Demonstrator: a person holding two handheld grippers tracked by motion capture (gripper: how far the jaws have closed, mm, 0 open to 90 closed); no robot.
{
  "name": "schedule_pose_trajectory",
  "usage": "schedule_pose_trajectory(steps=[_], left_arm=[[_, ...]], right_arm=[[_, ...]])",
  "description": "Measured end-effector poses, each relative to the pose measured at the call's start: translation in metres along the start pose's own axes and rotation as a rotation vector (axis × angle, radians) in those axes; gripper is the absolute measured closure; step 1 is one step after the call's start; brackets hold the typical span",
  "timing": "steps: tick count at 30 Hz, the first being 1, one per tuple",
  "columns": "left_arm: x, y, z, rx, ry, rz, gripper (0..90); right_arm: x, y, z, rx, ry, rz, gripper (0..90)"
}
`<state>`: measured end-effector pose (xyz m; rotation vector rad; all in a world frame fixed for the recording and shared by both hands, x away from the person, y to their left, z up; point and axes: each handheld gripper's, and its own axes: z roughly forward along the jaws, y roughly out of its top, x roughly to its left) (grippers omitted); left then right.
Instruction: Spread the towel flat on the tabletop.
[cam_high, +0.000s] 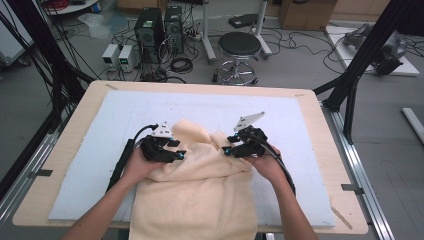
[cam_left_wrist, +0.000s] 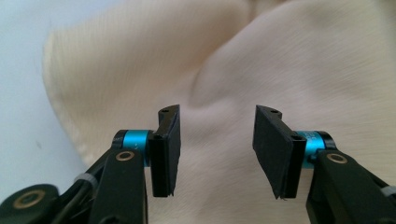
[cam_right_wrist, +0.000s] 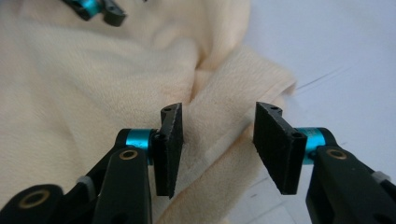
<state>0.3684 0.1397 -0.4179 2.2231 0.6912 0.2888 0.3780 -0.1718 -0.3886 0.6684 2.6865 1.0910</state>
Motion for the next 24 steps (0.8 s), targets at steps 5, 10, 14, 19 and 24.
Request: schedule_pose_trajectory(steps=[5, 10, 14, 19, 24], left_arm=[[0.009, -0.011, 0.009, 0.065, 0.012, -0.019, 83.8], [0.002, -0.008, 0.006, 0.086, 0.057, 0.015, 86.2], [0.002, -0.013, -0.014, 0.047, 0.069, -0.022, 86.2], [-0.008, -0.026, -0.048, 0.0, 0.062, 0.001, 86.2], [-0.034, -0.045, -0.084, -0.057, 0.042, 0.025, 86.2]], right_arm=[[0.0, -0.009, 0.005, 0.006, 0.019, -0.007, 84.3], [0.001, -0.011, -0.026, -0.082, -0.054, -0.004, 85.6], [0.001, -0.02, -0.047, -0.089, -0.094, 0.008, 85.7], [0.008, -0.036, -0.071, -0.1, -0.132, 0.009, 85.7], [0.044, -0.05, -0.094, -0.135, -0.112, -0.026, 85.7]])
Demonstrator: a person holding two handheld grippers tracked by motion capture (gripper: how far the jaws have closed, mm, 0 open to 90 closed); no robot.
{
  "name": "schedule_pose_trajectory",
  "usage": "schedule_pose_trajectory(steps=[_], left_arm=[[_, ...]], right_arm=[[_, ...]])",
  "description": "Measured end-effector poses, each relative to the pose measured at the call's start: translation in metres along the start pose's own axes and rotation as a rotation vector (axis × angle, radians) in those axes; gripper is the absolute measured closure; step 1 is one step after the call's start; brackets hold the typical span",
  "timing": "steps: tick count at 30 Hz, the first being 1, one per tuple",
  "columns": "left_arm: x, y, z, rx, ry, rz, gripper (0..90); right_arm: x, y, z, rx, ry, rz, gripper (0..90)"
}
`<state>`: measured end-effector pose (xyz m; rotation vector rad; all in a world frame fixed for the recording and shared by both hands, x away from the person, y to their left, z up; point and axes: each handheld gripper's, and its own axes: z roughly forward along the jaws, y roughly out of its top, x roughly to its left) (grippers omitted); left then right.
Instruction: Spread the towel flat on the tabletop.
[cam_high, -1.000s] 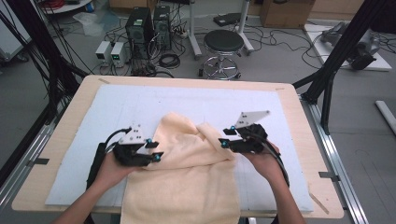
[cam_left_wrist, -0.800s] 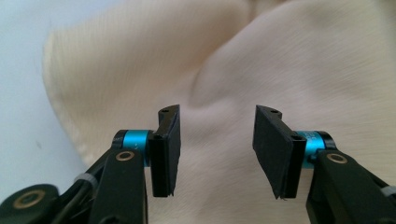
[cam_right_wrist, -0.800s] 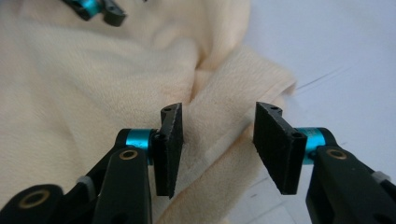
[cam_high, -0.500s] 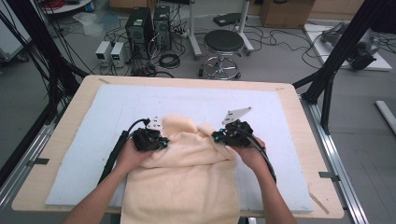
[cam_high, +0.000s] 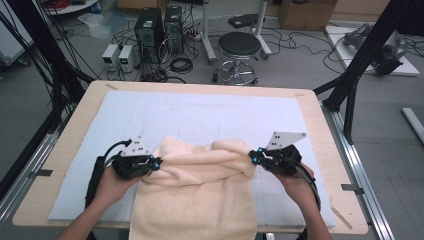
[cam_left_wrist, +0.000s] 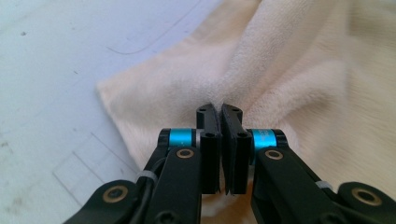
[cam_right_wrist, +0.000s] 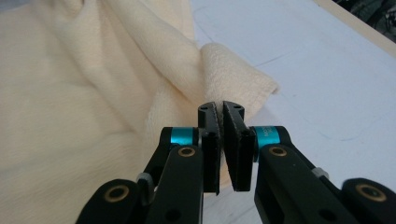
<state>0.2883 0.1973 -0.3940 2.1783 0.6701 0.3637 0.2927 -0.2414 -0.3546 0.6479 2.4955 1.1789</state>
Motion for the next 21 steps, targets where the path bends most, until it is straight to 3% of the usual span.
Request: schedule_pose_trajectory(steps=[4, 6, 7, 9, 11, 14, 16, 18, 20, 21], left_arm=[[-0.022, -0.016, -0.024, -0.02, -0.047, 0.015, 86.2], [-0.032, -0.025, -0.027, 0.001, -0.09, 0.021, 85.5], [-0.034, -0.027, -0.027, 0.008, -0.105, 0.02, 83.9], [-0.035, -0.026, -0.026, 0.011, -0.123, 0.026, 75.5], [-0.031, -0.02, -0.027, -0.002, -0.118, 0.034, 63.5], [-0.019, -0.007, -0.023, -0.026, -0.095, 0.035, 59.0], [-0.008, -0.001, -0.015, -0.02, -0.061, 0.031, 55.4], [0.007, -0.001, -0.002, -0.003, -0.073, -0.021, 55.2], [0.014, -0.003, 0.007, 0.027, -0.073, -0.046, 55.0], [0.017, -0.006, 0.013, 0.038, -0.089, -0.068, 55.0]], right_arm=[[0.013, -0.006, -0.011, -0.009, 0.05, 0.007, 85.7], [0.025, -0.016, -0.008, 0.069, 0.132, 0.016, 83.7], [0.029, -0.02, -0.004, 0.112, 0.148, 0.016, 79.1], [0.031, -0.024, -0.001, 0.148, 0.163, 0.016, 69.5], [0.028, -0.023, -0.005, 0.101, 0.169, 0.028, 64.6], [0.018, -0.015, -0.004, 0.047, 0.132, 0.026, 57.0], [0.01, -0.012, 0.008, 0.052, 0.109, 0.012, 55.8], [0.003, -0.015, 0.024, 0.069, 0.115, 0.009, 55.1], [-0.002, -0.021, 0.038, 0.101, 0.111, 0.012, 55.0], [-0.005, -0.028, 0.051, 0.119, 0.142, 0.033, 55.0]])
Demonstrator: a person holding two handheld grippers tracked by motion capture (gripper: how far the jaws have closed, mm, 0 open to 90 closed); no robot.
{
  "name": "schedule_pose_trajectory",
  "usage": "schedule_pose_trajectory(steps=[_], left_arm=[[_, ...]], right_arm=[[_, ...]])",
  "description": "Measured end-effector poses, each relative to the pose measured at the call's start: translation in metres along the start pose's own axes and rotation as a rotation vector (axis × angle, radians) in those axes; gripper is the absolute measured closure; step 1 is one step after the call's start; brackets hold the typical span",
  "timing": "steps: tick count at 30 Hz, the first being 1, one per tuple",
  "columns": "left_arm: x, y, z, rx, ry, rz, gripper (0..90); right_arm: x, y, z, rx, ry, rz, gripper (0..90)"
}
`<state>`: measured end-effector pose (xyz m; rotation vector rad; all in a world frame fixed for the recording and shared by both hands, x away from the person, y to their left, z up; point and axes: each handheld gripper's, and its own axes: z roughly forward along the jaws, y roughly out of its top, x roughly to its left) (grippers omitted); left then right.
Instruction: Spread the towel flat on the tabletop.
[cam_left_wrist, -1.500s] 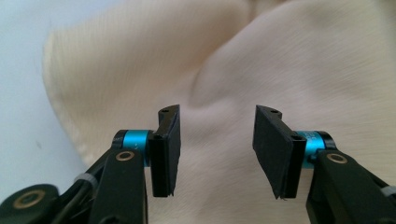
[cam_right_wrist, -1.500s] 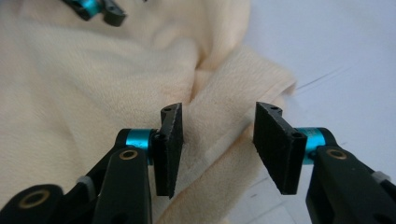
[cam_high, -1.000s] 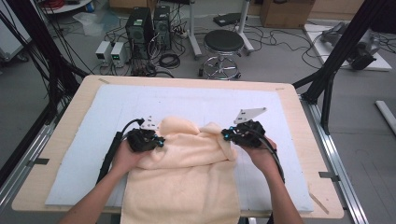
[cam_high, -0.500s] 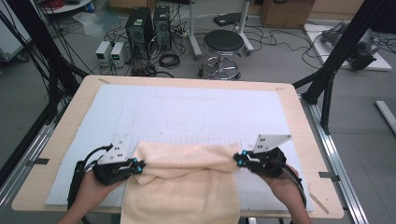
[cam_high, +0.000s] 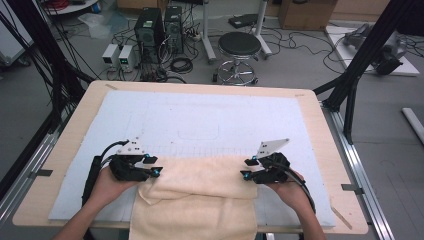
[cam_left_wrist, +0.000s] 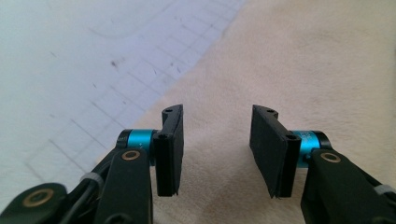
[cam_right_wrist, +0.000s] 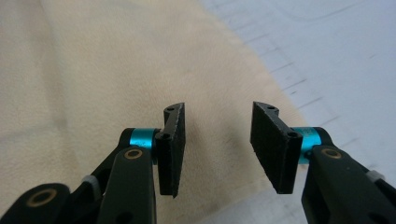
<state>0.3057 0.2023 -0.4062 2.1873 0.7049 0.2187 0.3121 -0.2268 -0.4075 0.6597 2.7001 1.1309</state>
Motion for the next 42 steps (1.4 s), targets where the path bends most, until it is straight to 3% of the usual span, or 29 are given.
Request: schedule_pose_trajectory(steps=[2, 4, 5, 6, 8, 12, 20, 26, 29, 38, 42], left_arm=[[0.003, -0.005, 0.009, 0.046, -0.007, 0.008, 55.0], [0.002, -0.012, 0.018, 0.078, -0.024, 0.003, 56.4], [0.001, -0.014, 0.019, 0.065, -0.013, 0.023, 65.9], [0.0, -0.015, 0.018, 0.057, -0.006, 0.024, 65.9], [-0.001, -0.012, 0.017, 0.053, -0.004, 0.02, 83.4], [-0.004, -0.005, 0.013, 0.026, 0.029, 0.037, 85.7], [-0.006, 0.011, 0.0, -0.043, 0.048, 0.05, 86.4], [-0.003, 0.027, -0.009, -0.086, 0.061, 0.06, 86.3], [-0.001, 0.032, -0.011, -0.101, 0.074, 0.054, 86.3], [0.013, 0.078, -0.026, -0.16, 0.117, 0.068, 86.3], [0.014, 0.09, -0.034, -0.184, 0.127, 0.071, 86.3]], right_arm=[[0.0, -0.003, 0.005, 0.012, 0.006, 0.003, 55.3], [0.001, -0.007, 0.013, 0.026, 0.009, -0.004, 62.1], [0.002, -0.009, 0.015, 0.022, 0.018, -0.006, 71.7], [0.002, -0.009, 0.015, 0.022, 0.018, -0.006, 71.7], [0.005, -0.006, 0.011, 0.021, 0.008, -0.019, 79.1], [0.007, -0.001, 0.002, 0.002, 0.001, -0.024, 80.8], [0.01, 0.016, -0.022, -0.045, -0.034, -0.057, 80.2], [0.007, 0.015, -0.019, -0.04, -0.025, -0.047, 80.0], [0.003, 0.016, -0.022, -0.094, -0.015, -0.014, 80.2], [-0.01, 0.041, -0.043, -0.199, -0.08, -0.013, 81.7], [-0.012, 0.052, -0.052, -0.214, -0.102, -0.019, 82.0]])
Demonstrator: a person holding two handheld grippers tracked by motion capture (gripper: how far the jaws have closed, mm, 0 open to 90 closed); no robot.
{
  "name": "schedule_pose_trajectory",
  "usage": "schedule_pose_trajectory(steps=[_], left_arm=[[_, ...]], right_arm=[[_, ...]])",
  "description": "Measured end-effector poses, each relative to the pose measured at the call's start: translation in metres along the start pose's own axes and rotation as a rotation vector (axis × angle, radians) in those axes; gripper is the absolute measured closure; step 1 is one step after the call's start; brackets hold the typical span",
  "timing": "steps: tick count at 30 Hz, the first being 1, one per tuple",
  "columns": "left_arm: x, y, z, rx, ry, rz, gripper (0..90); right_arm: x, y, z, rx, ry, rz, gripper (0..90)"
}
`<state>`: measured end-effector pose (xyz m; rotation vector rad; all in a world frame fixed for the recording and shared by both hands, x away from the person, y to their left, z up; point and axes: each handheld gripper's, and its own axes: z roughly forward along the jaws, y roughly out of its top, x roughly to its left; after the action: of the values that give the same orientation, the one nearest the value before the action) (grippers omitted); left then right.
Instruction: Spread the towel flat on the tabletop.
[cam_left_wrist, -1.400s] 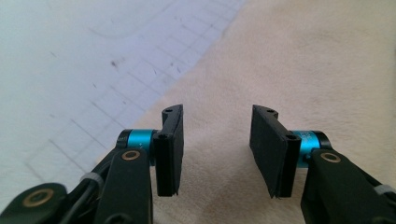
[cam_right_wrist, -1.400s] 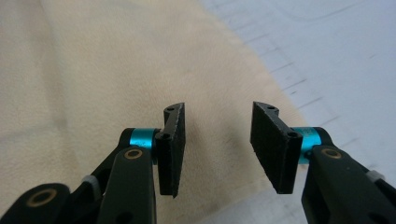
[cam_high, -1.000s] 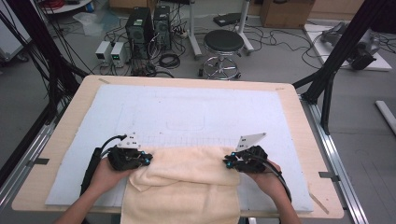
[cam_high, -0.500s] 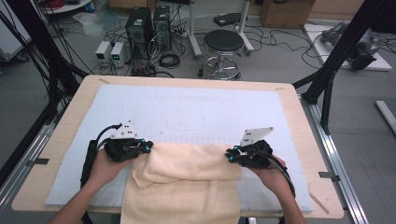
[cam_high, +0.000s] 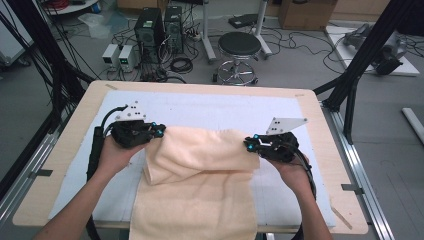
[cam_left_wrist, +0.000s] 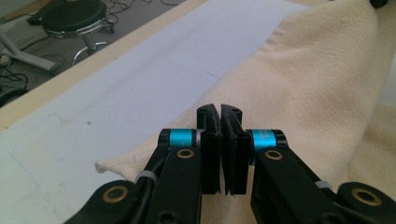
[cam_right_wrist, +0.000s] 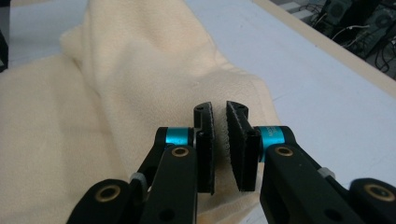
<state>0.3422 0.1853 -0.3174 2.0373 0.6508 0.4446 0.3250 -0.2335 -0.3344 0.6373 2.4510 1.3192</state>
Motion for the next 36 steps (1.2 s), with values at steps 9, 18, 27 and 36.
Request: schedule_pose_trajectory(steps=[9, 18, 27, 36], left_arm=[[-0.028, -0.032, -0.003, 0.069, -0.076, 0.048, 86.3], [0.026, -0.005, 0.035, -0.016, 0.067, -0.112, 86.2], [0.075, 0.0, 0.067, 0.016, 0.162, -0.207, 62.2], [0.04, -0.059, 0.042, 0.061, 0.072, -0.145, 58.0]], right_arm=[[0.024, -0.017, -0.009, 0.072, 0.084, -0.013, 82.1], [-0.017, 0.009, 0.009, 0.129, -0.035, -0.029, 84.1], [-0.071, 0.043, 0.041, 0.083, -0.148, 0.04, 62.0], [-0.018, -0.011, 0.034, 0.099, -0.057, 0.012, 57.6]])
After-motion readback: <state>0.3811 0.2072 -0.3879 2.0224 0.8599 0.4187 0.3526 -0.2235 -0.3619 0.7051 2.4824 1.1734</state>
